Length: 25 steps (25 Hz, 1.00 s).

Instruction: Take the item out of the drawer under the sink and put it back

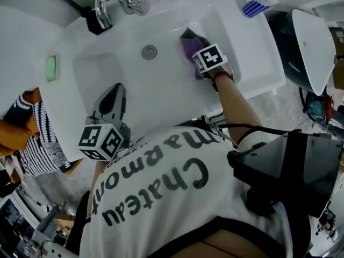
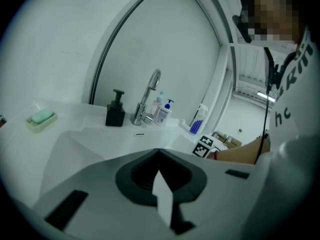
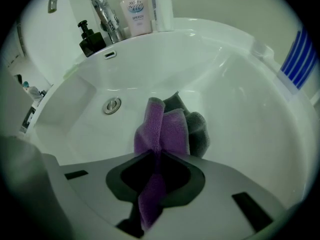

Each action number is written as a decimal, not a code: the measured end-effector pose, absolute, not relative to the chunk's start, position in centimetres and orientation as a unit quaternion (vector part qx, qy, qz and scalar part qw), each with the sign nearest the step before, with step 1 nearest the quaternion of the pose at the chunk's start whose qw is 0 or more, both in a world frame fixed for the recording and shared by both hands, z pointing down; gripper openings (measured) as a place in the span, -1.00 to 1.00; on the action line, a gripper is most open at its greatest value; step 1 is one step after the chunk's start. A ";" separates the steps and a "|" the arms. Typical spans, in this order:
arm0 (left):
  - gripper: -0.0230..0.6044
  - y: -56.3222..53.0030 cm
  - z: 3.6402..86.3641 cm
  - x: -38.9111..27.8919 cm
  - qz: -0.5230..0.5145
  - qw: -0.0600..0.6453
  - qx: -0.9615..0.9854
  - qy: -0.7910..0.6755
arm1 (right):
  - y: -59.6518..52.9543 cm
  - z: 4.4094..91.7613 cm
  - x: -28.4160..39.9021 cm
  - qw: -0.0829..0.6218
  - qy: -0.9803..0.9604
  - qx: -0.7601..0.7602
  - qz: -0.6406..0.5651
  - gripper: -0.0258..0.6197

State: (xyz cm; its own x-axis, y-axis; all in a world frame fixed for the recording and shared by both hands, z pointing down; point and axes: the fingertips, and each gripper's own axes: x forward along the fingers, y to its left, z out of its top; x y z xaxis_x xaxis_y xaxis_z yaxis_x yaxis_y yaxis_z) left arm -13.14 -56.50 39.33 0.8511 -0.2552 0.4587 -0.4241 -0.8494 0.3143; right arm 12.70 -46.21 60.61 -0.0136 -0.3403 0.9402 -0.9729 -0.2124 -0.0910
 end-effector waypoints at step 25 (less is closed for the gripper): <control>-0.90 -56.2 39.6 -14.1 0.198 0.215 0.934 -0.204 | -46.7 61.6 12.7 0.378 -0.516 0.588 0.495 -0.71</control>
